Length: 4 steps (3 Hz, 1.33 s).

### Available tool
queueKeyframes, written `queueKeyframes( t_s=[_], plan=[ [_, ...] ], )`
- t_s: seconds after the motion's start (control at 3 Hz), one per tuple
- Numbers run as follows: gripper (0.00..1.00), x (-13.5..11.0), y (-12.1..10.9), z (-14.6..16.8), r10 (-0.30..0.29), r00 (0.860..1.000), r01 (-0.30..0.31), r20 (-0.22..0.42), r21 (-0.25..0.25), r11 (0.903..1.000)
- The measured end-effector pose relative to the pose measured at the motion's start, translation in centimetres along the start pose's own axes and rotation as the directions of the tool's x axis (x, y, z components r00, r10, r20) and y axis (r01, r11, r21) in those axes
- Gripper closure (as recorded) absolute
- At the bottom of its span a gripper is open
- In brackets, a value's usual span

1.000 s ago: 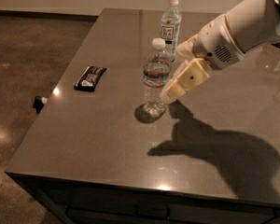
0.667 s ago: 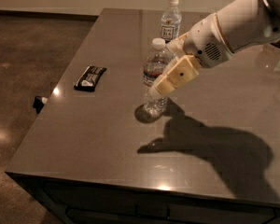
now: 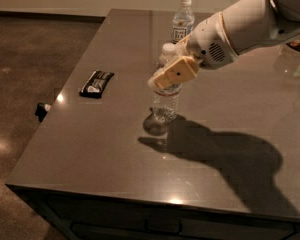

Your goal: Knock water bottle over

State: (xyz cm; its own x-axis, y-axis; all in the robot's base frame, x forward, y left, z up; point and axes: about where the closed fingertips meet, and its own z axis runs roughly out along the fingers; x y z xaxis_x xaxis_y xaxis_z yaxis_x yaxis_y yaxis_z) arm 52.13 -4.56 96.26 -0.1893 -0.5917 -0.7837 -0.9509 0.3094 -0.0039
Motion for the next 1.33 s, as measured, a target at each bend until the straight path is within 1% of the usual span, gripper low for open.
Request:
queueKeyframes(
  t_s=[0.33, 0.67, 1.0, 1.33],
  plan=[
    [0.59, -1.0, 0.0, -0.4, -0.011, 1.000, 0.011, -0.009, -0.001, 0.9999],
    [0.82, -2.4, 0.7, -2.2, -0.037, 0.992, 0.041, -0.117, 0.028, 0.9988],
    [1.00, -1.9, 1.2, -4.4, -0.075, 0.944, 0.101, -0.323, 0.065, 0.9927],
    [1.00, 0.3, 0.9, -5.8, -0.105, 0.855, 0.163, -0.508, 0.070, 0.9841]
  ],
)
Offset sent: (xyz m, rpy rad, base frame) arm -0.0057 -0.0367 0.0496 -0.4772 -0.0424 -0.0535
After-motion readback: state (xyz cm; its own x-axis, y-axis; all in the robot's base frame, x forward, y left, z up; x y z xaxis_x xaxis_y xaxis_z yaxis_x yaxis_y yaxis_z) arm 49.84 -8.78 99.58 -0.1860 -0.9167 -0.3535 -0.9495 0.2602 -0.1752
